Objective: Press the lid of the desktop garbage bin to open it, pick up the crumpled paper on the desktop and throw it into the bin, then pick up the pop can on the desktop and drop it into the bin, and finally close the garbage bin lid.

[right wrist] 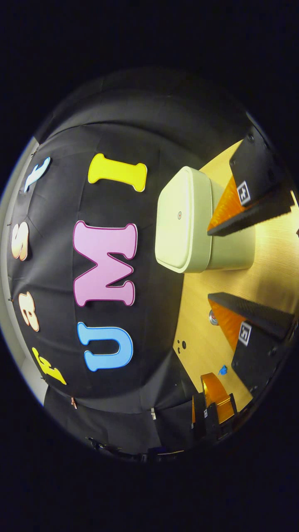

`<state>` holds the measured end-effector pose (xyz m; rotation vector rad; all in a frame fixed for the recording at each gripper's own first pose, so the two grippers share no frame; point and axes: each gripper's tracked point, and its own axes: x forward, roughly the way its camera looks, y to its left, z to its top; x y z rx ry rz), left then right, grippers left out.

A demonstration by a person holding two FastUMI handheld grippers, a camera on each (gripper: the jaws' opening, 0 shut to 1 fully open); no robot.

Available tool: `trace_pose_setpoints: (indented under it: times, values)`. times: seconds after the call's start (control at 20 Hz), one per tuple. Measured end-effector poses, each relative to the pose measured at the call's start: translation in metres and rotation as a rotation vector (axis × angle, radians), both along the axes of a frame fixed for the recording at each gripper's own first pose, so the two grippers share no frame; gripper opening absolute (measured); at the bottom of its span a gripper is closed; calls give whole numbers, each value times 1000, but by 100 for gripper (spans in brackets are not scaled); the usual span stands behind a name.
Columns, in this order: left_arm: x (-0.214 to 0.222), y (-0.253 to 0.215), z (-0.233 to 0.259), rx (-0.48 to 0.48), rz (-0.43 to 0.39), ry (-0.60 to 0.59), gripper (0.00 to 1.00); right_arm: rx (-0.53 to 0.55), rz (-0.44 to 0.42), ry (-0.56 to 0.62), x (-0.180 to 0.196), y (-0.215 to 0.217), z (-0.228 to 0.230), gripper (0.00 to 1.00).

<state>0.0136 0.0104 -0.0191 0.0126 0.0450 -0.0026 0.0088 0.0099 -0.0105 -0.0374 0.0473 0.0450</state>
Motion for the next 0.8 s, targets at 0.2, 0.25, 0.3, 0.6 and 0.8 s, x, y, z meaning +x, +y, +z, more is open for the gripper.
trace_pose_setpoints:
  times: [0.2,0.25,0.3,0.6,0.8]
  values:
    - [3,-2,-1,5,-13,4,96,6,9,-3,0,2,2,53]
    - [3,-3,0,8,-15,4,96,10,12,1,0,2,1,50]
    - [3,-3,0,12,-17,5,96,15,16,2,-2,3,0,44]
    - [3,-3,0,28,-24,4,95,35,84,28,-10,18,-6,6]
    - [2,-2,-3,29,-27,11,96,35,136,54,-6,26,-10,5]
